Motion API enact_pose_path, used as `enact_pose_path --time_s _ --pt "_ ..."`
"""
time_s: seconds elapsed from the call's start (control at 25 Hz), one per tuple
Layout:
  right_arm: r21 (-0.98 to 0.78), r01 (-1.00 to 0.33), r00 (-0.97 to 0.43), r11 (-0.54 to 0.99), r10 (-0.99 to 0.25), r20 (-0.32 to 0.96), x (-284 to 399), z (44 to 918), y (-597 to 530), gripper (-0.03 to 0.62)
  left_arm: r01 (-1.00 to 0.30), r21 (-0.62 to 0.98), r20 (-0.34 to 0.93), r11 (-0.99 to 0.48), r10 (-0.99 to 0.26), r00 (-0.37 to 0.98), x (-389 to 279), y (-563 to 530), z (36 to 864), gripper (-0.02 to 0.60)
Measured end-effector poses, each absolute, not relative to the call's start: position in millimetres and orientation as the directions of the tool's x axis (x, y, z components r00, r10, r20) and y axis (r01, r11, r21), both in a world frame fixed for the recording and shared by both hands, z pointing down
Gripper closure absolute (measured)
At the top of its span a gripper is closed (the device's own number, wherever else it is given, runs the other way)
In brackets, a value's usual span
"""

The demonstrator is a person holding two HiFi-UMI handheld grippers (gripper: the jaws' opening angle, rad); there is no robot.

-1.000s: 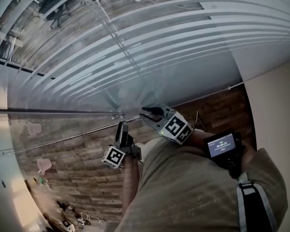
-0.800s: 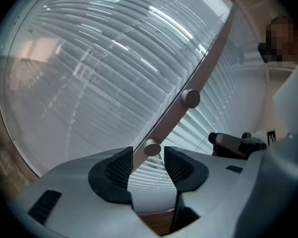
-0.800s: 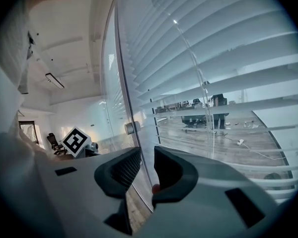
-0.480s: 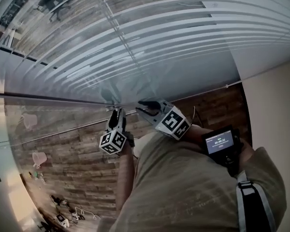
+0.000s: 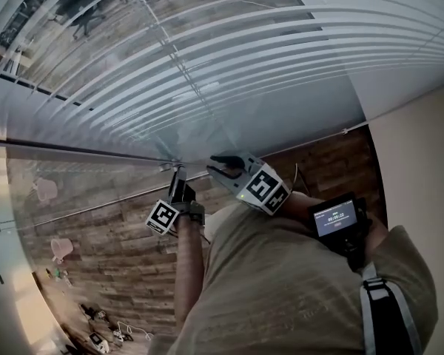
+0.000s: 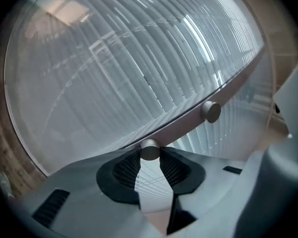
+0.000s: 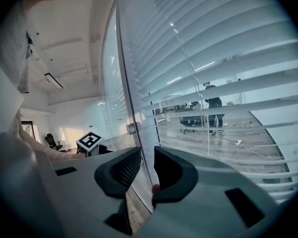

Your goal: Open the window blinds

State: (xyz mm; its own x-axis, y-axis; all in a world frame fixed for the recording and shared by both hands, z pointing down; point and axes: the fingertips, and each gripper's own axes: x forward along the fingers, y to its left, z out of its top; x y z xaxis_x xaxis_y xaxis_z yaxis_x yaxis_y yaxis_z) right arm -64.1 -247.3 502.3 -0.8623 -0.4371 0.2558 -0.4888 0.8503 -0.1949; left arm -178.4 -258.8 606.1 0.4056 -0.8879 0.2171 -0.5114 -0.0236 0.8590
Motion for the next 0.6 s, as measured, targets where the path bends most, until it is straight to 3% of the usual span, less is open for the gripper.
enact_pose_path --time_s 0.32,0.6 --pt "-0.192 -0.489 -0.862 0.851 -0.438 0.255 -70 486 -246 0.503 -0.479 0.877 0.201 -0.026 -0.887 0.416 -184 -260 591 0.446" --pt "-0.194 -0.482 -0.866 0.855 -0.431 0.251 -67 496 -246 0.502 -0.561 0.827 0.201 -0.036 -0.913 0.355 -190 -253 582 0.428"
